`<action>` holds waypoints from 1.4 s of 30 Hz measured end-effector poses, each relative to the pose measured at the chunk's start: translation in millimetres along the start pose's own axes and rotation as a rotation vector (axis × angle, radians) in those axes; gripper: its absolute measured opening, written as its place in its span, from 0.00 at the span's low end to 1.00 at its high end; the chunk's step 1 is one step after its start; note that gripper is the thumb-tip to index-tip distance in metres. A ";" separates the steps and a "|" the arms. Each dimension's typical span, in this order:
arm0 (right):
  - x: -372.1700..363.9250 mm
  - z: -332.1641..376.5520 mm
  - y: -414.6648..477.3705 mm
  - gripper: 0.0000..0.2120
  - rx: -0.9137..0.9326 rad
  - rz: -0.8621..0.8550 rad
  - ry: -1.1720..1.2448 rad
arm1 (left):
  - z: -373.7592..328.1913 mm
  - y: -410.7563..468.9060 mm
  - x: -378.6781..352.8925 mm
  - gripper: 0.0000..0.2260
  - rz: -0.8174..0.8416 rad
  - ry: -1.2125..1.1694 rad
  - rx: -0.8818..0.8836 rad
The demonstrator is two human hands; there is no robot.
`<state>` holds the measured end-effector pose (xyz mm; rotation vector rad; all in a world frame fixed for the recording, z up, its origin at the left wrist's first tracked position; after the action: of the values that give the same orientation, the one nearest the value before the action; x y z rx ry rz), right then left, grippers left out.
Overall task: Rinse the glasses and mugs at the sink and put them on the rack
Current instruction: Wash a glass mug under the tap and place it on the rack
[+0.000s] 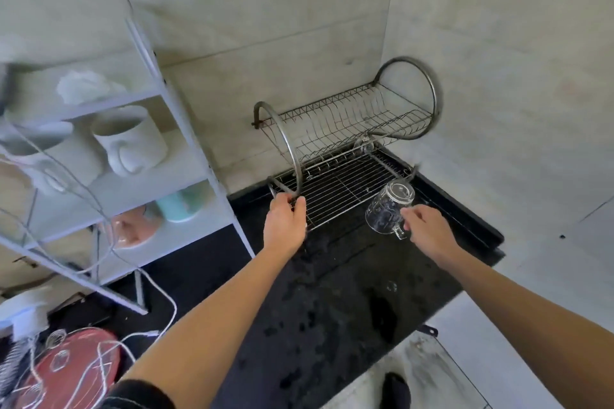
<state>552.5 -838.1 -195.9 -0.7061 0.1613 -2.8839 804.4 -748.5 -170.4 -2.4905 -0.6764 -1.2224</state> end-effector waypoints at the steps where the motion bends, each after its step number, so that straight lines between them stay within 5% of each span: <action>1: 3.1 -2.1 21.8 0.17 -0.001 -0.001 -0.004 | -6.5 11.8 -4.8 0.19 -0.033 -0.015 -0.002; 12: -11.6 -23.1 239.4 0.18 -0.014 0.096 -0.115 | -29.3 62.8 -54.3 0.10 -0.362 0.047 0.219; 26: -28.1 -44.7 295.3 0.17 -0.034 0.219 -0.171 | -26.8 59.5 -58.3 0.11 -0.356 0.042 0.243; 29: -19.7 -36.0 286.2 0.13 -0.004 0.226 -0.289 | -33.1 56.6 -51.3 0.11 -0.325 0.046 0.237; 34: -13.3 -12.4 224.4 0.20 0.215 0.186 -0.510 | -29.6 30.5 -37.8 0.12 -0.285 0.070 0.259; 42: -91.4 13.6 44.7 0.09 0.509 0.648 -0.631 | 45.6 -120.1 9.7 0.09 -0.147 0.274 0.412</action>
<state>644.8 -865.6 -231.2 -1.1383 -0.3467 -1.8705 776.7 -623.5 -184.3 -1.9271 -0.9388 -1.2891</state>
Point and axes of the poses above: each hand's wrist, its own y-axis towards the middle knuckle, its own x-axis out of the back of the hand, z = x × y, the point moved 1 cm from there along y, towards the middle knuckle, and after that the axes turned 14 degrees about y, right-handed, at the moved point
